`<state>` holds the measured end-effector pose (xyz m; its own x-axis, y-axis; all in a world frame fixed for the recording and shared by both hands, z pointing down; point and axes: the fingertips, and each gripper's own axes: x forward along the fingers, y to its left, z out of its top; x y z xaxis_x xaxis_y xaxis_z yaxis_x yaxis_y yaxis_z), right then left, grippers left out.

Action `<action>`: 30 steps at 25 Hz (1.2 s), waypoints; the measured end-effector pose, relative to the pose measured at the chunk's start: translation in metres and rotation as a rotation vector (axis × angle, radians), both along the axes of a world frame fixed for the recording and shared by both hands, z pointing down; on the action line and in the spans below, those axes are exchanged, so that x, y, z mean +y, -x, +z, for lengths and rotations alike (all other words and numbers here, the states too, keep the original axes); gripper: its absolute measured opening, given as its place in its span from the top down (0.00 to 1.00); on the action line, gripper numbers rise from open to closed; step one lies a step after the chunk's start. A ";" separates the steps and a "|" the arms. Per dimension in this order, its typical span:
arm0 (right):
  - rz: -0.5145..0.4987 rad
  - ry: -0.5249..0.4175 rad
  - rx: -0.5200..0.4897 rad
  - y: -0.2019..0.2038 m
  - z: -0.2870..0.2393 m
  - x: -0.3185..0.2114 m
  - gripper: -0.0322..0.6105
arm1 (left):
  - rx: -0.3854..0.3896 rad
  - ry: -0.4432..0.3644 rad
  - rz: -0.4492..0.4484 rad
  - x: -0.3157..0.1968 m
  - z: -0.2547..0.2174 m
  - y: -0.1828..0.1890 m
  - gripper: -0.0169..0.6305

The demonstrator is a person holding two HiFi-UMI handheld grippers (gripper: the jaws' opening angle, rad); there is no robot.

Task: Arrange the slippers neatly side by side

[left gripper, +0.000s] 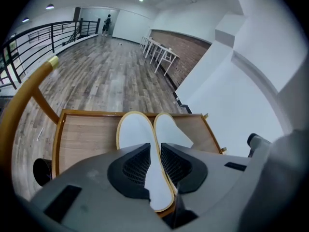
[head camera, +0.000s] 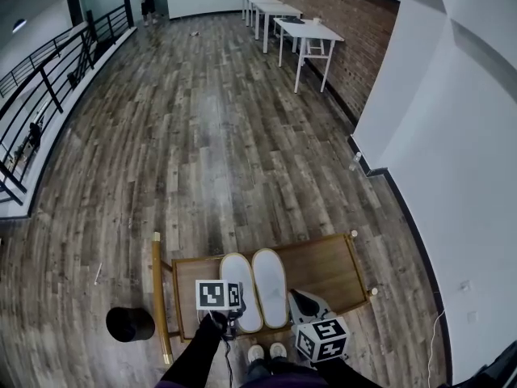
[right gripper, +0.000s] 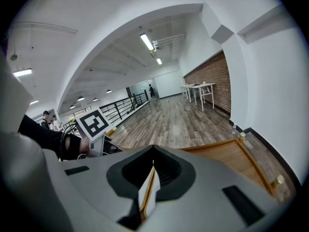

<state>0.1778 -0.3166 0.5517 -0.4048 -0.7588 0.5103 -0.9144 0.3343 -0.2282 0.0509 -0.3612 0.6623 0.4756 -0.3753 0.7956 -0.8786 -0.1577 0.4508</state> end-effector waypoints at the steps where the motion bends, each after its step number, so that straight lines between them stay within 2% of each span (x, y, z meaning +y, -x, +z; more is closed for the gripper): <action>1: -0.006 -0.002 -0.002 0.002 -0.001 0.000 0.95 | 0.008 -0.034 -0.025 0.000 -0.010 0.002 0.90; 9: -0.047 -0.031 -0.030 0.024 -0.009 0.002 0.95 | 0.029 -0.346 -0.258 0.023 -0.085 0.021 0.91; 12: -0.060 -0.042 -0.039 0.030 -0.012 0.005 0.95 | -0.002 -0.481 -0.372 0.034 -0.109 0.026 0.91; 14: -0.065 -0.048 -0.050 0.034 -0.015 0.007 0.95 | -0.026 -0.540 -0.411 0.042 -0.121 0.023 0.91; 16: -0.071 -0.060 -0.057 0.037 -0.019 0.011 0.95 | -0.057 -0.580 -0.413 0.052 -0.127 0.018 0.91; 19: -0.070 -0.080 -0.050 0.038 -0.025 0.013 0.95 | -0.156 -0.646 -0.381 0.062 -0.135 0.012 0.91; 21: -0.071 -0.088 -0.045 0.037 -0.028 0.016 0.95 | -0.209 -0.683 -0.361 0.067 -0.143 0.008 0.95; 25: -0.067 -0.078 -0.049 0.034 -0.027 0.024 0.95 | -0.199 -0.686 -0.322 0.083 -0.136 -0.007 0.97; 30: -0.066 -0.045 -0.070 0.032 -0.020 0.037 0.95 | -0.188 -0.682 -0.338 0.093 -0.134 -0.006 0.97</action>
<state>0.1460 -0.2801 0.5320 -0.4884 -0.7507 0.4449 -0.8722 0.4051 -0.2740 0.0565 -0.2678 0.5287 0.1282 -0.9104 0.3934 -0.9803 -0.0564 0.1890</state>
